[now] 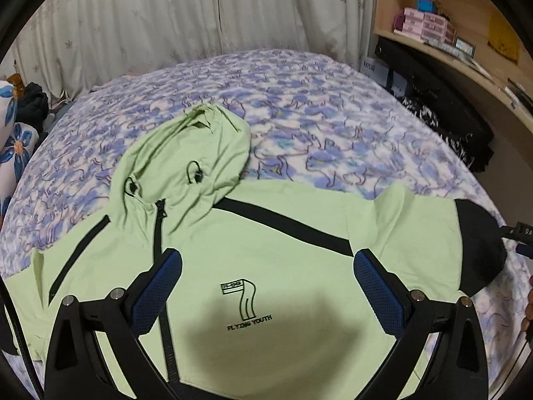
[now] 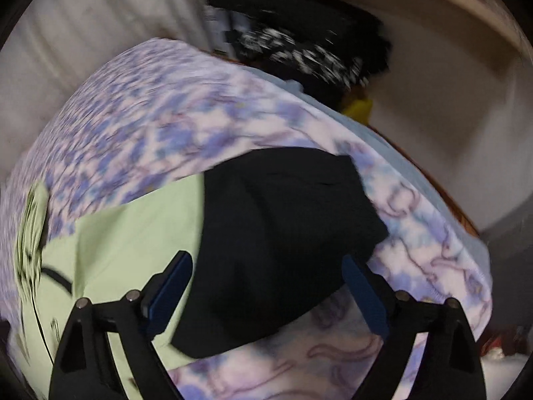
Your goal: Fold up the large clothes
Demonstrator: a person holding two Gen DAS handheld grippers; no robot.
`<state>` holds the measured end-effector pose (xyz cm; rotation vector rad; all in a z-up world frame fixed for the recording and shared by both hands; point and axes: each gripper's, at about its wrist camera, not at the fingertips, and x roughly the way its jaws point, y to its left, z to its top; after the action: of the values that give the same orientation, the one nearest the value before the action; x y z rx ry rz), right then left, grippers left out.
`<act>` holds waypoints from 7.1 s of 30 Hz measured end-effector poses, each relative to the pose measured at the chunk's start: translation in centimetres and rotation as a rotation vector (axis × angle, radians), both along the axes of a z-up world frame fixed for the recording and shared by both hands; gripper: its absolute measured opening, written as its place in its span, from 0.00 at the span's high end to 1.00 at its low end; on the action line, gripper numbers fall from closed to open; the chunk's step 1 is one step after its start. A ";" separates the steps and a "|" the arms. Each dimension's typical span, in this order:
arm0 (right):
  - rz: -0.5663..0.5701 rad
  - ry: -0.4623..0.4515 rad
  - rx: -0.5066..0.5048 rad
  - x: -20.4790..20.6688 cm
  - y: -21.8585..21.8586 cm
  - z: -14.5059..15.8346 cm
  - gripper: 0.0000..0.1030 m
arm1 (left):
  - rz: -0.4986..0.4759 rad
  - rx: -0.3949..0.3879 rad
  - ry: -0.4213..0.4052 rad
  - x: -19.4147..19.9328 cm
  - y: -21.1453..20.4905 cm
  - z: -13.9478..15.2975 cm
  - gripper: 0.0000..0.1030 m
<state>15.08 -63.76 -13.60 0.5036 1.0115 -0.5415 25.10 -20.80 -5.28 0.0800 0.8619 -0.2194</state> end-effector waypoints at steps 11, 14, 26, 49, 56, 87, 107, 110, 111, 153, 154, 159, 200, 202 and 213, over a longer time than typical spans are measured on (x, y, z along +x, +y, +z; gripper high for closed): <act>-0.146 0.008 0.255 -1.3 -5.4 -6.6 0.20 | 0.006 0.022 0.058 1.4 -2.4 -3.9 0.01; -0.149 -0.015 0.215 -1.0 -4.9 -6.2 0.39 | -0.004 0.025 0.071 1.4 -2.8 -4.4 0.01; 0.355 -0.356 -0.042 0.7 10.0 7.5 0.94 | -0.033 0.013 0.033 -1.1 0.3 -1.3 0.01; 0.691 -0.233 0.191 -1.8 28.4 0.9 0.39 | -0.052 -0.355 0.310 -0.5 8.0 -6.1 0.18; 0.687 -0.221 0.179 -0.9 27.6 1.1 0.39 | -0.015 -0.321 0.427 1.7 4.8 -11.6 0.43; 0.667 -0.124 0.109 0.7 25.4 0.2 0.39 | 0.162 0.077 0.247 1.9 22.8 -6.4 0.72; 0.546 -0.028 0.111 12.4 24.9 -4.4 0.96 | 0.025 0.033 0.215 5.0 17.9 -8.7 0.96; 0.510 -0.041 0.107 12.0 23.4 -5.1 0.97 | 0.041 0.071 0.168 5.4 17.6 -8.4 0.96; 0.509 -0.019 0.136 12.1 23.0 -5.9 0.96 | 0.058 0.097 0.189 5.9 17.7 -9.0 0.96; 0.577 -0.143 0.101 7.2 33.1 -0.8 0.60 | 0.043 -0.159 0.163 -0.5 17.8 -6.9 0.77; 0.632 -0.134 0.114 6.4 35.3 -1.1 0.60 | 0.049 -0.164 0.160 -1.2 17.6 -7.1 0.77; 0.766 -0.084 0.081 4.5 40.9 -3.1 0.60 | 0.073 -0.166 0.208 -2.6 16.6 -9.1 0.76; 0.487 -0.128 0.121 -8.4 30.9 0.2 0.60 | 0.276 -0.023 0.062 -15.2 25.2 -1.1 0.25; 0.499 -0.126 0.123 -9.0 31.7 0.3 0.60 | 0.282 -0.018 0.053 -16.3 25.8 -0.7 0.23; 0.577 -0.102 0.149 -10.9 37.3 -0.2 0.53 | 0.319 0.007 0.036 -20.6 29.4 0.2 0.22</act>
<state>4.21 -26.43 -13.83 0.3427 1.0459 0.0733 4.51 8.60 -5.07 -0.0552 0.8987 0.0809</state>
